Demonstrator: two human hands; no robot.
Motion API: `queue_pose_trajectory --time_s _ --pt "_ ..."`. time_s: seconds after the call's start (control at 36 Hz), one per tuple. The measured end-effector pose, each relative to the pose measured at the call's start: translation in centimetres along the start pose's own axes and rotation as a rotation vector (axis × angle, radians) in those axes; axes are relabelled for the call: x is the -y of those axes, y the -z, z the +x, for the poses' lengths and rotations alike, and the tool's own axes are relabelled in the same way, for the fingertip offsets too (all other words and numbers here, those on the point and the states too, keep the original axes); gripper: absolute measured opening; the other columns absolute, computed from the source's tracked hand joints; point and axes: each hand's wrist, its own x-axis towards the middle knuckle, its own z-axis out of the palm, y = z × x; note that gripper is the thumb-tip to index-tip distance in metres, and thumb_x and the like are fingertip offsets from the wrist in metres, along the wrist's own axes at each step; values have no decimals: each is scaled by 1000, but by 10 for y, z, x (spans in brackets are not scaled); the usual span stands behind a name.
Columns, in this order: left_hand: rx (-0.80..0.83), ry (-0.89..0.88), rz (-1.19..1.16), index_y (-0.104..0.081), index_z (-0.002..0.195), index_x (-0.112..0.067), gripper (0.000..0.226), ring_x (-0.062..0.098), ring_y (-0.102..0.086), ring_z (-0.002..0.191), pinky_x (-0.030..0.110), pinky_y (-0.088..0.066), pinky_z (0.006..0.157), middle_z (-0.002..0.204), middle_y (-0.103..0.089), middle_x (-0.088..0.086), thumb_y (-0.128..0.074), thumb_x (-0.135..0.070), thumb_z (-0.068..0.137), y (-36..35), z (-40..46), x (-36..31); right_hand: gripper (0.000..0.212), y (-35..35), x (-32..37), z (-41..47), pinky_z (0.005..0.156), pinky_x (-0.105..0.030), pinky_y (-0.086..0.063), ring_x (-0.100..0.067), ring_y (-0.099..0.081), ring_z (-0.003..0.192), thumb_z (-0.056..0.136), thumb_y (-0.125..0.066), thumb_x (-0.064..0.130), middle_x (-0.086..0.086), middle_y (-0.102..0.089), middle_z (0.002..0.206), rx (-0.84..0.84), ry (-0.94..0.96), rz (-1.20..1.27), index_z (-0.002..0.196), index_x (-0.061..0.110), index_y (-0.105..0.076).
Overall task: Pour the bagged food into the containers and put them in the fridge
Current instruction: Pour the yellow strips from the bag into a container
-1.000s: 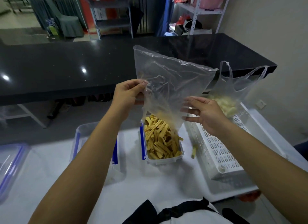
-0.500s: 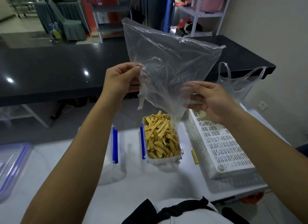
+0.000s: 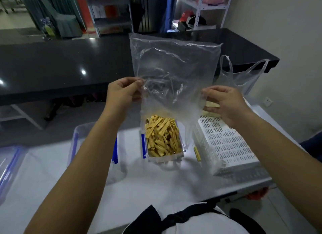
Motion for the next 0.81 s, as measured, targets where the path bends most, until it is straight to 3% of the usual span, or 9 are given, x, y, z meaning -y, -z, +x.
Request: queue_pose_trajectory --time_s 0.08,0.19,0.33,0.42,0.5,0.58,0.64,0.72,0.81 --pt "50 -12 -36 -69 113 -1 20 16 -70 76 31 -62 74 86 -73 6 -65 -8 95 -11 -4 0 8 13 4 -3 67 -39 -60 -22 -73 87 88 -72 14 -6 -74 84 -40 -18 44 79 14 -74" --pt "138 -11 -69 -55 132 -13 38 19 -70 74 33 -61 68 81 -75 -2 -62 -7 96 -34 -9 2 6 38 9 -9 70 -45 -61 -31 -73 89 89 -71 13 -15 -73 95 -135 -21 75 86 8 -72" --pt "292 -65 -82 -30 145 -38 59 34 -73 78 48 -62 70 87 -75 17 -53 -7 101 -76 -22 12 5 86 9 -15 62 -39 -59 -31 -75 83 89 -71 11 -11 -74 91 -276 -20 -7 89 6 -70" --pt "361 -76 -41 -37 142 -41 55 37 -73 80 54 -61 71 89 -74 17 -50 -7 101 -109 -34 21 6 122 3 -21 59 -37 -59 -29 -74 77 86 -74 11 -9 -73 81 -351 -34 -75 87 7 -70" --pt "419 -60 22 -51 133 -37 44 27 -74 76 44 -63 70 87 -74 9 -50 -8 101 -139 -47 36 6 158 -6 -28 54 -34 -58 -23 -73 67 84 -75 8 -6 -71 72 -418 -74 -139 82 8 -69" --pt "466 -32 91 -61 124 -30 31 22 -73 76 35 -61 67 85 -75 5 -55 -12 99 -163 -61 52 8 193 -19 -34 55 -35 -59 -24 -73 71 84 -77 10 -8 -72 77 -452 -115 -195 80 11 -70" --pt "492 -37 176 -61 124 -30 28 17 -72 77 38 -62 70 87 -74 3 -59 -19 98 -176 -69 63 7 212 -28 -36 57 -33 -59 -24 -75 76 84 -78 14 -9 -73 89 -456 -152 -190 86 14 -72" --pt "525 -77 471 -51 137 -40 44 8 -63 106 40 -58 88 123 -63 -4 -61 -43 94 -191 -78 79 34 227 -41 -36 59 -31 -59 -17 -75 79 85 -78 24 0 -68 110 -475 -184 -186 116 21 -67" --pt "511 -140 780 -33 147 -46 64 22 -19 148 44 -29 114 162 -20 -2 -54 -64 90 -205 -84 90 57 229 -49 -37 68 -25 -57 -1 -66 97 80 -76 48 31 -57 116 -404 -98 -368 131 52 -51"
